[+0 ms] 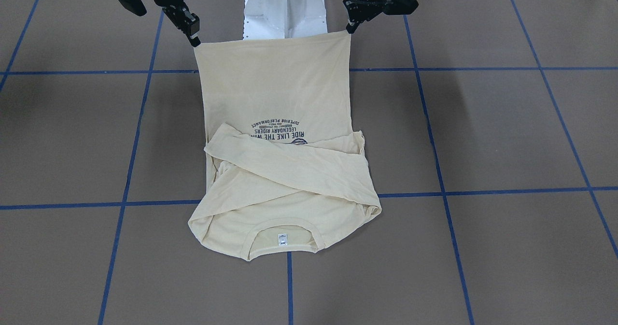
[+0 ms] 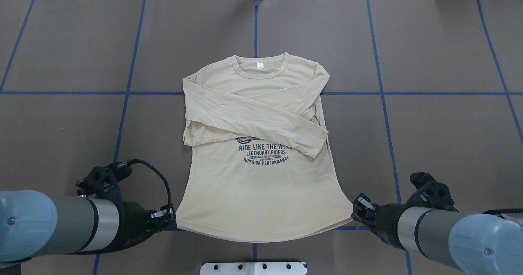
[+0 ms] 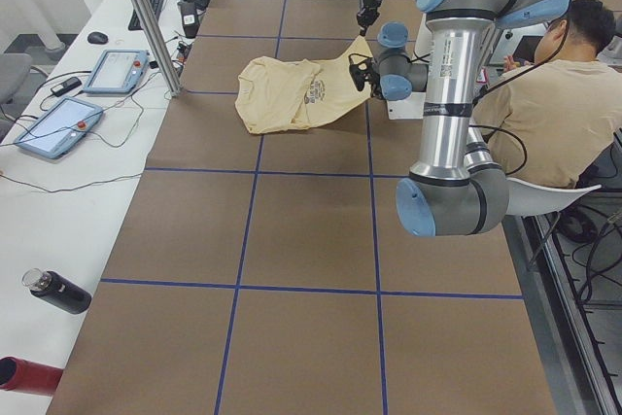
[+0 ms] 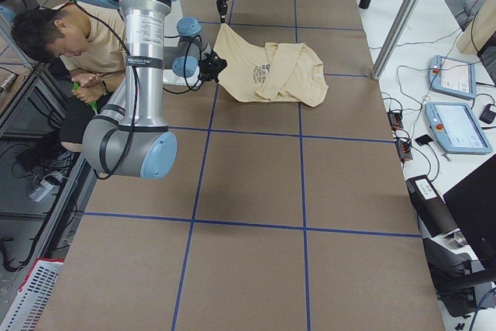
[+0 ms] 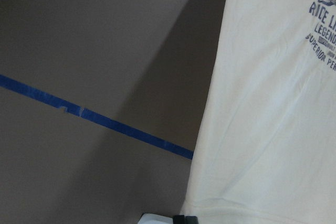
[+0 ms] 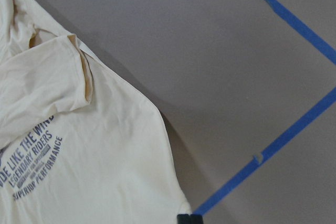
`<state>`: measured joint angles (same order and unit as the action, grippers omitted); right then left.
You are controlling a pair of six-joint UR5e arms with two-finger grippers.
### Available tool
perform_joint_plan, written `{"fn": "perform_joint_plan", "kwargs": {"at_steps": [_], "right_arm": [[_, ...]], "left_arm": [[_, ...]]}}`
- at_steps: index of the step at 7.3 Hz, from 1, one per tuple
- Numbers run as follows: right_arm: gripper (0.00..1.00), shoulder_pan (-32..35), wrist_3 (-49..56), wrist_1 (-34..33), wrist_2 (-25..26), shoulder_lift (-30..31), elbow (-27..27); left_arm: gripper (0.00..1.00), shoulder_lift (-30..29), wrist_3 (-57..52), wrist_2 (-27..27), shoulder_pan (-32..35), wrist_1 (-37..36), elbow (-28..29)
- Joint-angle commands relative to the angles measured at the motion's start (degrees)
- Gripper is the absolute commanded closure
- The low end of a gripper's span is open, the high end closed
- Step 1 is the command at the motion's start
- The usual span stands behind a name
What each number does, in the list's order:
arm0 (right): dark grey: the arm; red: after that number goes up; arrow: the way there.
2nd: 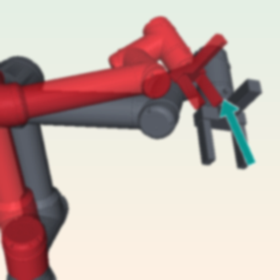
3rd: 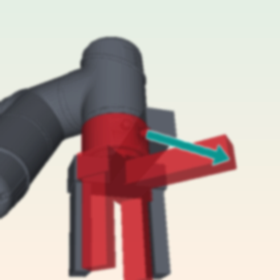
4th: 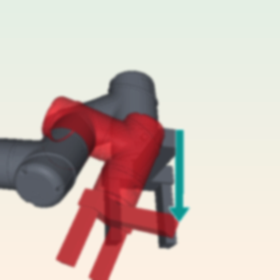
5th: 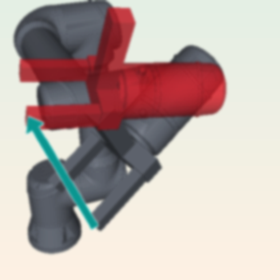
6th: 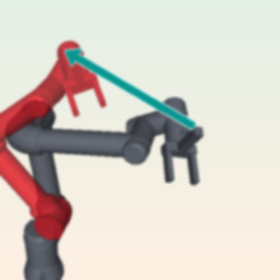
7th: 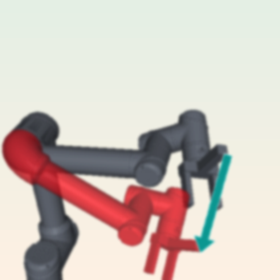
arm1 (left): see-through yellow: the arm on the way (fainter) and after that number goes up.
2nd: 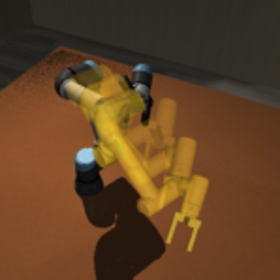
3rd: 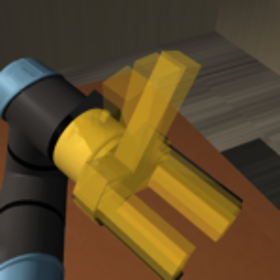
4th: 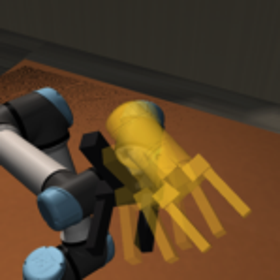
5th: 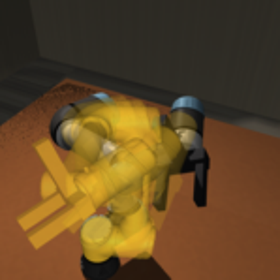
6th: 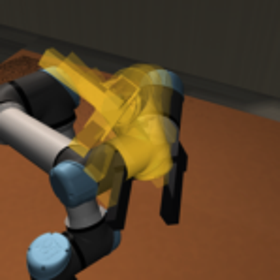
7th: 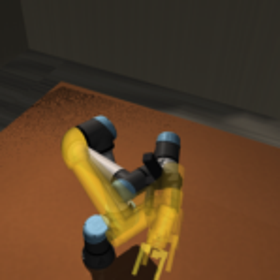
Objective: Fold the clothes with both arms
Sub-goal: 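Lift the hem with both grippers and fold it toward the collar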
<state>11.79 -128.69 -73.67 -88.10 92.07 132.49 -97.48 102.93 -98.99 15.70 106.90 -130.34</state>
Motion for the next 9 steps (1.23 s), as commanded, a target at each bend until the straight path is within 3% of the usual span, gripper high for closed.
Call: {"fn": "perform_joint_plan", "kwargs": {"at_steps": [1, 3, 5, 7, 9], "right_arm": [[1.00, 16.35, 9.02, -3.20, -13.44, -12.81, -12.45], [1.00, 24.92, 20.17, -16.62, -16.40, -25.13, -18.72], [1.00, 31.52, 27.41, -17.91, -16.57, -30.79, -26.98], [1.00, 34.00, 31.73, -17.48, -16.58, -35.97, -34.97], [1.00, 34.18, 33.94, -14.50, -16.23, -42.12, -46.73]], "left_arm": [[1.00, -6.73, -13.92, -4.43, 11.49, -0.12, 9.26], [1.00, -13.06, -17.50, -5.25, 18.36, 0.32, 17.71], [1.00, -15.45, -17.50, -5.25, 22.95, 0.59, 20.47], [1.00, -16.95, -17.42, -6.30, 26.39, 1.37, 21.87], [1.00, -20.27, -17.42, -6.13, 27.80, 8.19, 32.10]]}}
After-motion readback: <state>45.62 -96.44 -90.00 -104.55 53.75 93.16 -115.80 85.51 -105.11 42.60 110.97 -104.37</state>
